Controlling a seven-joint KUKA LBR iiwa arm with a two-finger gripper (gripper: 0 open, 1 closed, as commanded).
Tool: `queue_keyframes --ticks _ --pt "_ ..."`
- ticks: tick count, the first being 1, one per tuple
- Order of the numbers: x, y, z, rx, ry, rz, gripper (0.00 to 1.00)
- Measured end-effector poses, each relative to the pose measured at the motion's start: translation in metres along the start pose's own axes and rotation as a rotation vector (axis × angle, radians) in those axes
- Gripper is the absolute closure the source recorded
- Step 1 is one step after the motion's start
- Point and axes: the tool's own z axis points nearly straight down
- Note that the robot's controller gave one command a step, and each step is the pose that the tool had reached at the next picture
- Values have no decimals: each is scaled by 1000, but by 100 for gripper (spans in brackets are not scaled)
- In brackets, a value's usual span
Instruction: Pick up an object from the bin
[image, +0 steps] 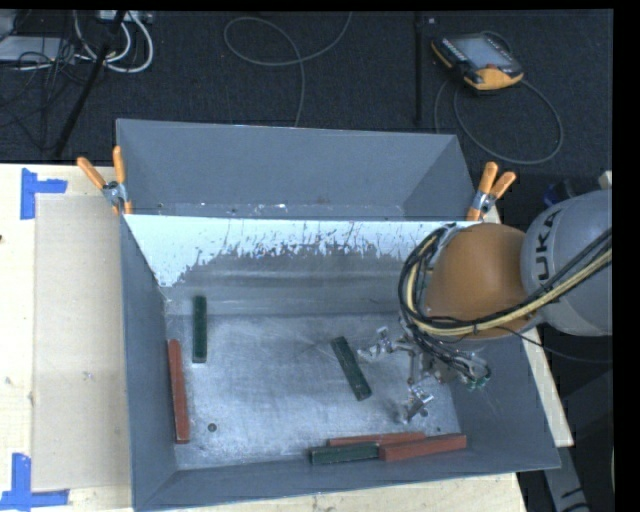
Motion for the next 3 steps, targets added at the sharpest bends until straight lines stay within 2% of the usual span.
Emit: queue_keyframes --ticks 1,2,3 --pt "-112 39 -20 -6 4 -176 100" --pt "-112 37 -19 -7 5 -171 0" --pt "-112 37 -19 -7 5 -171 100"
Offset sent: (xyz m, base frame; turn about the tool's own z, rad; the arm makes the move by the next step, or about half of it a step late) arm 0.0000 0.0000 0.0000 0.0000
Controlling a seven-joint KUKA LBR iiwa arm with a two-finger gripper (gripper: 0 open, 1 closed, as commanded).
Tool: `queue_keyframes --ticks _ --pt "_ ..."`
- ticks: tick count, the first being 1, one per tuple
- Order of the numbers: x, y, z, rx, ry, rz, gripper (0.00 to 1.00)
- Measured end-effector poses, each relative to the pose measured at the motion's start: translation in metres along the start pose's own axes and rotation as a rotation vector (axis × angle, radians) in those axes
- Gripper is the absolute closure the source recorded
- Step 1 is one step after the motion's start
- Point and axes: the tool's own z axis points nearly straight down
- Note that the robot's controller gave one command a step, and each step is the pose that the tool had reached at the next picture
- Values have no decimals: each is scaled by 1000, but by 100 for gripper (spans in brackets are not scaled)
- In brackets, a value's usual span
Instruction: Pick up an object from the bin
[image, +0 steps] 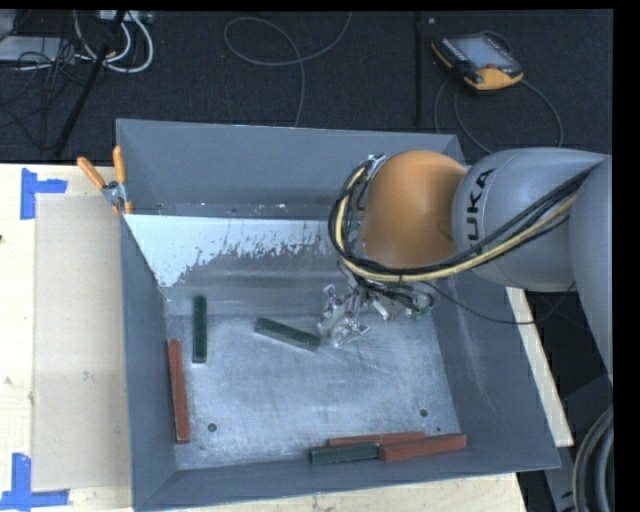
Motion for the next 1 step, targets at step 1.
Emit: queue_keyframes --ticks 1 --pt "0 0 0 0 0 1 0"
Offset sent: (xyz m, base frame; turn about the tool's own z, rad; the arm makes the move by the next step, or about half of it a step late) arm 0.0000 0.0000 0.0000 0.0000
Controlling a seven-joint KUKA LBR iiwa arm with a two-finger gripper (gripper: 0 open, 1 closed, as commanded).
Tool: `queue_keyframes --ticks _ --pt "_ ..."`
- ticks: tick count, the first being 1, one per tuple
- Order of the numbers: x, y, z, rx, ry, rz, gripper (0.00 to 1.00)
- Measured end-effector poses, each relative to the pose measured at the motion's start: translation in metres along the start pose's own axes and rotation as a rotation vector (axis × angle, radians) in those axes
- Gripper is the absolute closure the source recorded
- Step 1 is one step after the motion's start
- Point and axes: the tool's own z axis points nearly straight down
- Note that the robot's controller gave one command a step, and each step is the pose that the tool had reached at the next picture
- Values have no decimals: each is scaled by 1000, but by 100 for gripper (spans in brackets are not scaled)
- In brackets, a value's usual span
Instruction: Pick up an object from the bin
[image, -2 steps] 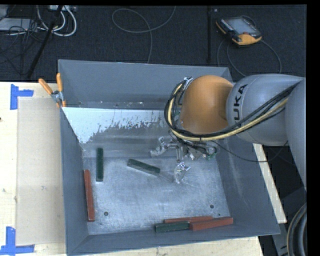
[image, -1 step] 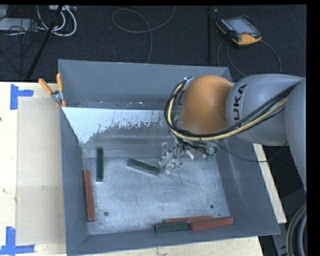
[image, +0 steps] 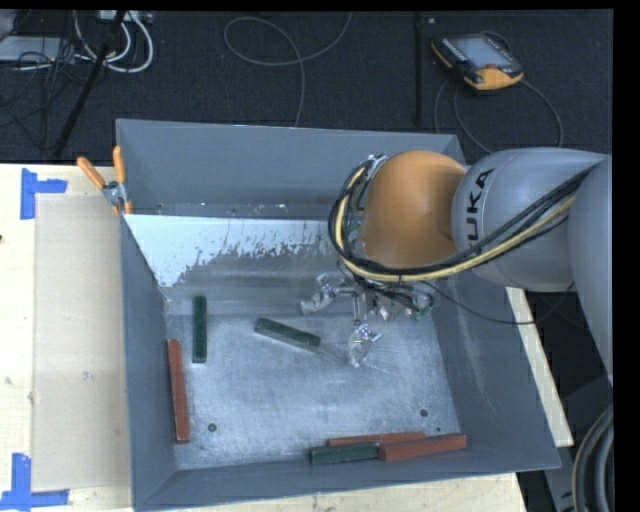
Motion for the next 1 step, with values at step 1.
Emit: queue_keyframes --ticks 1 --pt "0 0 0 0 0 0 0"
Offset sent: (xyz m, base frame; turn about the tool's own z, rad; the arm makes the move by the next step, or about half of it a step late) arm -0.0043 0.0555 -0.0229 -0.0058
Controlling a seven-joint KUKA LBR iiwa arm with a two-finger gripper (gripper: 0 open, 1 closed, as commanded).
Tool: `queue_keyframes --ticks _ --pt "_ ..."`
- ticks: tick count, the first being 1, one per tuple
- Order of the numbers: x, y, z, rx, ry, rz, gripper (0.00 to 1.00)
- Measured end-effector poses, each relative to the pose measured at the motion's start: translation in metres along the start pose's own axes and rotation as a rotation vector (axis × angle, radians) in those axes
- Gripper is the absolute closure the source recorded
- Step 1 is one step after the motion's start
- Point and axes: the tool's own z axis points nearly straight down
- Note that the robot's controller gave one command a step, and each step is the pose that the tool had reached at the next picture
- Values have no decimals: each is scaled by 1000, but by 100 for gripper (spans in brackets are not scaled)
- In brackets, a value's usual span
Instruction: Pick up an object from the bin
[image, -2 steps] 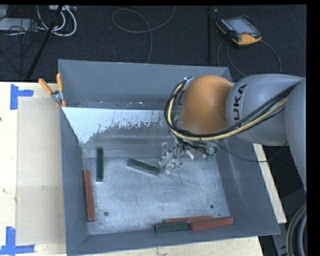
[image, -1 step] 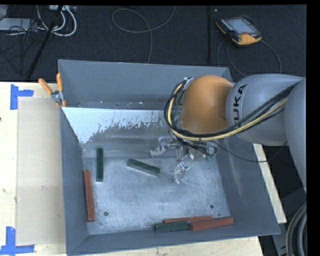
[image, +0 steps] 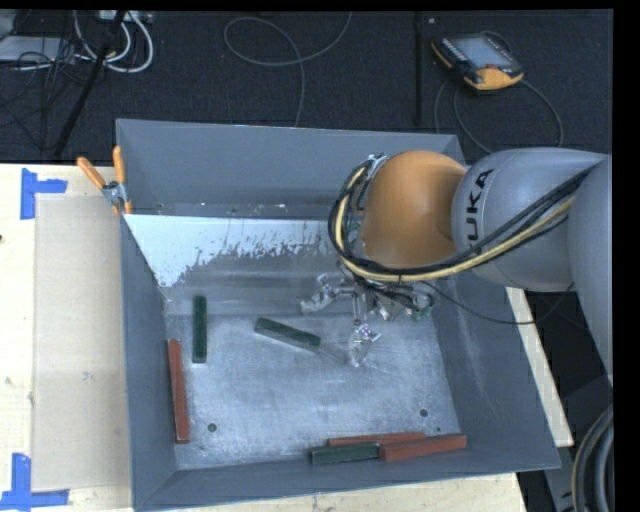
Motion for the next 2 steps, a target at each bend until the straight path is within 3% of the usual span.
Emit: queue_keyframes --ticks 1,2 --pt "-32 47 16 6 -10 -4 100" --pt "-32 47 16 5 -10 -4 100"
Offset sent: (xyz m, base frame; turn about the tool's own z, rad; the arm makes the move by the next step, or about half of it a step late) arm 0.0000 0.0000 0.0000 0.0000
